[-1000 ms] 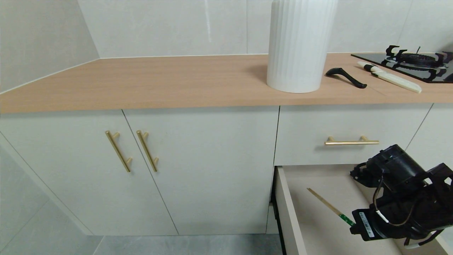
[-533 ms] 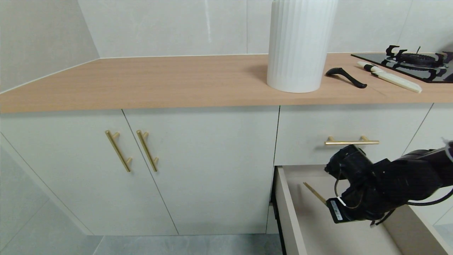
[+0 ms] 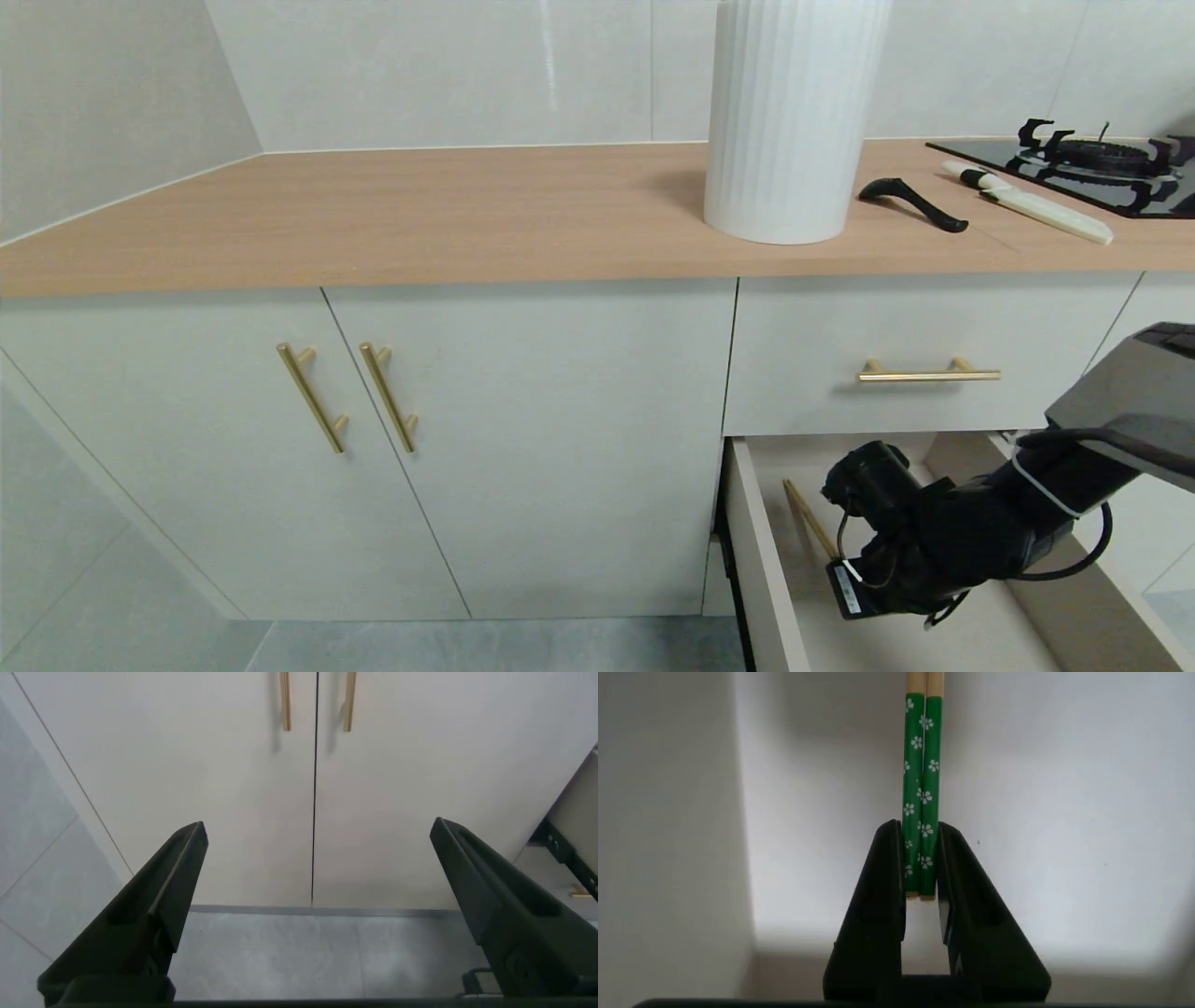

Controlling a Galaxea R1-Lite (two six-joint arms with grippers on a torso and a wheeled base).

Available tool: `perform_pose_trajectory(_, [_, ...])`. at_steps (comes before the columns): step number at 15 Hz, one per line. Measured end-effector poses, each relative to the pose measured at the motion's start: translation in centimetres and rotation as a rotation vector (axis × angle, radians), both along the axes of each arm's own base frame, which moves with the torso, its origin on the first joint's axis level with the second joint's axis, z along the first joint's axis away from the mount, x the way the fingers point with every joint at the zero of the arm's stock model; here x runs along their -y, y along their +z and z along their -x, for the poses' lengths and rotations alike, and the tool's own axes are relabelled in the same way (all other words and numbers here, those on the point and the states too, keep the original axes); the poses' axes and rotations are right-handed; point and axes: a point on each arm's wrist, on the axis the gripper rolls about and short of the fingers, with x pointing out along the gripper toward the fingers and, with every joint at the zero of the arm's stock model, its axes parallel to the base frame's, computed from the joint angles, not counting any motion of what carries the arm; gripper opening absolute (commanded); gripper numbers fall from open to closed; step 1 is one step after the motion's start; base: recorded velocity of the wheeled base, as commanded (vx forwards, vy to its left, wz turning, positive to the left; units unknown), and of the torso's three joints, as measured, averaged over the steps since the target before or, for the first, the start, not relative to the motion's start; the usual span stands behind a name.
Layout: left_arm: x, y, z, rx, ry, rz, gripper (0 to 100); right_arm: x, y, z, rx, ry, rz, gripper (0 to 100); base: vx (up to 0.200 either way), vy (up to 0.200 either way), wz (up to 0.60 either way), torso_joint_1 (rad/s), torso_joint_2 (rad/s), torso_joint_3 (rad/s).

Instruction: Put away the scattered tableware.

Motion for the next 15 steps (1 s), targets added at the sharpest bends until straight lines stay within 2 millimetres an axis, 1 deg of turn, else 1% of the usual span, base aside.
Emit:
perform_pose_trajectory(2, [0.0,0.0,0.0,0.0,0.0,0.0,100,0.1,-1.3,0.1,-0.036,0.002,0.017,0,0.0,0.0,0.0,0.0,0.0,0.0])
perform_pose_trajectory(4, [0.0,0.0,0.0,0.0,0.0,-0.001,100,0.3,-2.0,-0.2,-0.043,-0.001,0.022,0,0.0,0.0,0.0,0.0,0.0,0.0])
perform_pose_trajectory(7, [0.0,0.0,0.0,0.0,0.0,0.0,100,0.4,-2.7,-0.2,-0.059,-0.005,0.03,0,0.0,0.0,0.0,0.0,0.0,0.0])
perform_pose_trajectory(10, [0.0,0.0,0.0,0.0,0.0,0.0,100,0.4,-2.8,-0.2,-0.064,-0.006,0.033,0,0.0,0.0,0.0,0.0,0.0,0.0])
perform_pose_trajectory(11, [0.0,0.0,0.0,0.0,0.0,0.0,100,0.4,-2.9,-0.2,-0.064,-0.006,0.033,100,0.0,0.0,0.0,0.0,0.0,0.0])
perform_pose_trajectory(15, [0.0,0.0,0.0,0.0,0.0,0.0,100,0.4,-2.8,-0.2,-0.064,-0.006,0.03,100,0.0,0.0,0.0,0.0,0.0,0.0])
